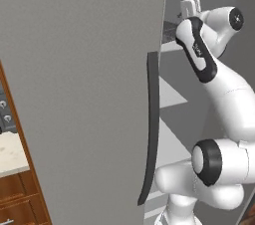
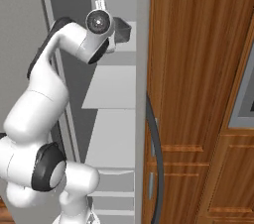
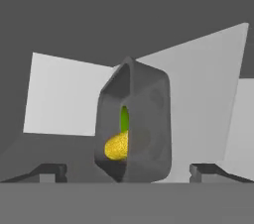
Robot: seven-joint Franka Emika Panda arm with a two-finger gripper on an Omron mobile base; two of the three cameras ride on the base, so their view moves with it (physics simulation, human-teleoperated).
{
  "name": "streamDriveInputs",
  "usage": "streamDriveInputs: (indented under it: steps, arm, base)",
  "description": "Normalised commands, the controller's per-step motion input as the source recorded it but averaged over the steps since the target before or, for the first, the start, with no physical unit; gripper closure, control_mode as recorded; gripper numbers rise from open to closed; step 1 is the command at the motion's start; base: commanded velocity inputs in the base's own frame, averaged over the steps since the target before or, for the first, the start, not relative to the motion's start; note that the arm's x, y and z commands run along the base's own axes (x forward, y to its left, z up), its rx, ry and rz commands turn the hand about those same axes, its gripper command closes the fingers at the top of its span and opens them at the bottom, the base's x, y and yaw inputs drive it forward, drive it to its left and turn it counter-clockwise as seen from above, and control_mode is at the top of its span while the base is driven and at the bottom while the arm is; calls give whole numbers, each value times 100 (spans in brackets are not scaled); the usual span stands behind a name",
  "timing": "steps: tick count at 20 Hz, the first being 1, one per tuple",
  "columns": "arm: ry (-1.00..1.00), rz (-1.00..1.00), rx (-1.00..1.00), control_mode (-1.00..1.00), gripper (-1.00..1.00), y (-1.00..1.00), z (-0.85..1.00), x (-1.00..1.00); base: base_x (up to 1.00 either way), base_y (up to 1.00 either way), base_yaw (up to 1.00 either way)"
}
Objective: Take the lemon wedge and corn out of the freezer and place them in the tupperware container on the counter. Then put the tupperware containing the vegetables back in the freezer.
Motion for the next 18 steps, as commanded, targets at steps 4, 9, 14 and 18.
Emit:
streamDriveInputs:
  steps: [4,9,14,18]
  arm:
    - [-20,0,0,-100,-100,1,57,-100]
    - [-8,0,0,-100,-100,0,47,-100]
    - [0,0,0,-100,-100,7,9,-100]
    - [0,0,0,-100,-100,19,0,-100]
  base:
    - [0,0,0]
    - [0,0,0]
    - [0,0,0]
    - [0,0,0]
